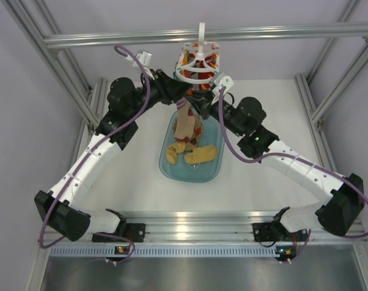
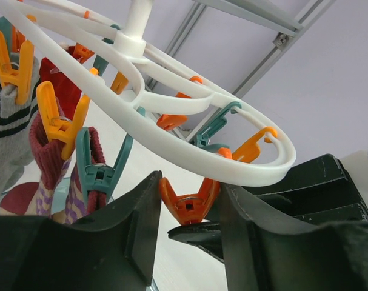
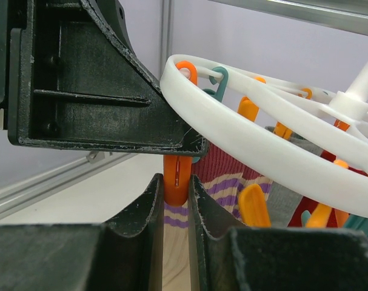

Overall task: Clip the socks to the hanger
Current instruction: Open the clamp at the hanger.

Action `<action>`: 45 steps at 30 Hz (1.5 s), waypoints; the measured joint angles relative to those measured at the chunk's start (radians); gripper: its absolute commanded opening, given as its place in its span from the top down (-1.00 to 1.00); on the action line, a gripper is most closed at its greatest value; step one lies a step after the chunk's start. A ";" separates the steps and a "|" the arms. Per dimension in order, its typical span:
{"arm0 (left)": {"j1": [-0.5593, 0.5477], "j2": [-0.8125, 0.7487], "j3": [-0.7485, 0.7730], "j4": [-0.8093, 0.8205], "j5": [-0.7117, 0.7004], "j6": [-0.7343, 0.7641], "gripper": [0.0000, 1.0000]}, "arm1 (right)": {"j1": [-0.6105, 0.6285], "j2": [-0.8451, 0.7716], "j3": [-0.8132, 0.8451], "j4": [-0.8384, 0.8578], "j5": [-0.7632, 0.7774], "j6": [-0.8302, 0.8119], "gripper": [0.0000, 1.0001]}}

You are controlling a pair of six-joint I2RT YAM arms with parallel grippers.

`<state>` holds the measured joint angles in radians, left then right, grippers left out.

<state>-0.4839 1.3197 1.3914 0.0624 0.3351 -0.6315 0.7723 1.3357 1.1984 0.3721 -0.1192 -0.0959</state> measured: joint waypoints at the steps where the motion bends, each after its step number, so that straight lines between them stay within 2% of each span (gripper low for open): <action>1: -0.001 0.000 0.000 0.002 0.000 -0.003 0.17 | 0.000 -0.001 0.000 0.000 0.000 0.001 1.00; 3: -0.002 0.000 0.000 0.006 0.001 -0.011 0.21 | 0.000 -0.003 -0.002 0.001 0.000 0.002 1.00; 4: -0.002 0.000 0.000 0.006 0.004 -0.018 0.31 | 0.000 -0.006 -0.007 0.003 0.000 0.002 1.00; 6: -0.002 0.000 0.000 0.008 0.008 -0.028 0.41 | 0.001 -0.014 -0.014 0.005 0.000 0.003 1.00; 10: -0.003 -0.004 -0.001 0.020 0.016 -0.046 0.95 | 0.005 -0.032 -0.028 0.018 0.003 0.008 1.00; 12: -0.003 -0.004 -0.001 0.026 0.016 -0.056 1.00 | 0.006 -0.035 -0.029 0.022 0.005 0.011 0.97; 14: -0.003 -0.004 -0.004 0.029 0.019 -0.060 1.00 | 0.006 -0.037 -0.033 0.023 0.006 0.011 0.63; 15: -0.003 -0.004 -0.005 0.029 0.019 -0.063 1.00 | 0.006 -0.037 -0.033 0.022 0.006 0.011 0.24; 17: -0.003 -0.004 -0.006 0.032 0.019 -0.069 1.00 | 0.008 -0.039 -0.034 0.008 -0.004 0.006 -0.18; 19: -0.002 -0.004 -0.006 0.037 0.018 -0.071 1.00 | 0.016 -0.039 -0.034 -0.006 -0.010 0.006 -0.29; 23: -0.002 -0.005 -0.012 0.037 0.017 -0.065 1.00 | 0.018 -0.052 -0.035 -0.075 -0.026 0.003 -0.36; 31: -0.002 -0.005 -0.014 0.039 0.023 -0.055 1.00 | -0.011 -0.150 -0.127 -0.126 -0.085 0.010 -0.36; 45: 0.001 -0.004 -0.017 0.038 0.043 -0.053 1.00 | -0.021 -0.021 0.034 -0.084 -0.091 0.009 -0.08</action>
<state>-0.4831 1.3155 1.3743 0.1001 0.3782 -0.6849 0.7513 1.3151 1.2324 0.2886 -0.2104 -0.0868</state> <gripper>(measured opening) 0.292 0.565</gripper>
